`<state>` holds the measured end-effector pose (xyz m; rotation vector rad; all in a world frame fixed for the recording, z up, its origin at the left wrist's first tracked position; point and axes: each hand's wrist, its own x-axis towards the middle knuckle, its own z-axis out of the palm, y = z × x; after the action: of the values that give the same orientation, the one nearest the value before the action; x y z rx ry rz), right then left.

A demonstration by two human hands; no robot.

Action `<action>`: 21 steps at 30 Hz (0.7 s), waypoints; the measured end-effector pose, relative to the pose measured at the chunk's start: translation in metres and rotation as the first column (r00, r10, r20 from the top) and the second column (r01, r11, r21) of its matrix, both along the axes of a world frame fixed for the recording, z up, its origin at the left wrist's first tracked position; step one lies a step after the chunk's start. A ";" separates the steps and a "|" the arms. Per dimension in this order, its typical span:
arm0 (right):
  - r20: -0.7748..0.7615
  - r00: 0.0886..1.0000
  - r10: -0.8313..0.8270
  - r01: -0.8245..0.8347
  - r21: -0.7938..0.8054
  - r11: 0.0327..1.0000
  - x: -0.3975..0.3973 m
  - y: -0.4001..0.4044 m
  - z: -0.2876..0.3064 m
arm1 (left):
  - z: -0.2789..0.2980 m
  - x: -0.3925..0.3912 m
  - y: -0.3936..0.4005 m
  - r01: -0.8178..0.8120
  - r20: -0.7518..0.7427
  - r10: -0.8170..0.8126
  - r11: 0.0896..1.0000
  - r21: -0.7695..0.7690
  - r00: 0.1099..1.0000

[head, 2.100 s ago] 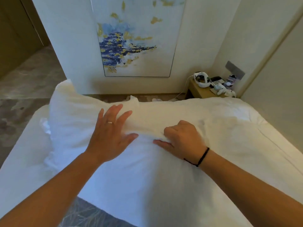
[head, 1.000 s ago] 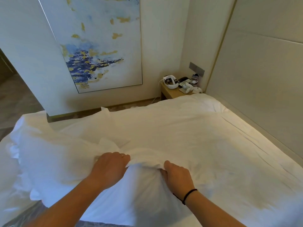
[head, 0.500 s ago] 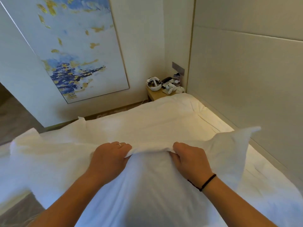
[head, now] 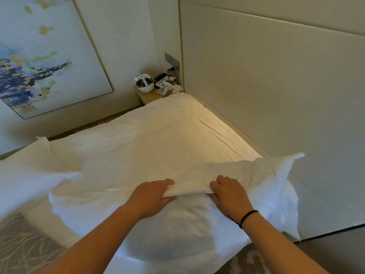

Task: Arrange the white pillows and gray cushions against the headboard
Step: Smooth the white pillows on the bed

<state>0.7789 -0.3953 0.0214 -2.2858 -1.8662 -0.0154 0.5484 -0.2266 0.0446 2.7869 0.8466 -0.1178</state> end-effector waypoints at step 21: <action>-0.192 0.961 -0.200 0.121 -0.358 0.926 0.016 0.064 0.007 | -0.024 -0.007 0.041 -0.179 -0.088 0.185 0.981 0.070 0.979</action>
<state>0.7952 -0.3312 0.0287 -2.5300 -1.6665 0.5673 0.5410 -0.1854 0.0205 2.7617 1.1421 -0.1962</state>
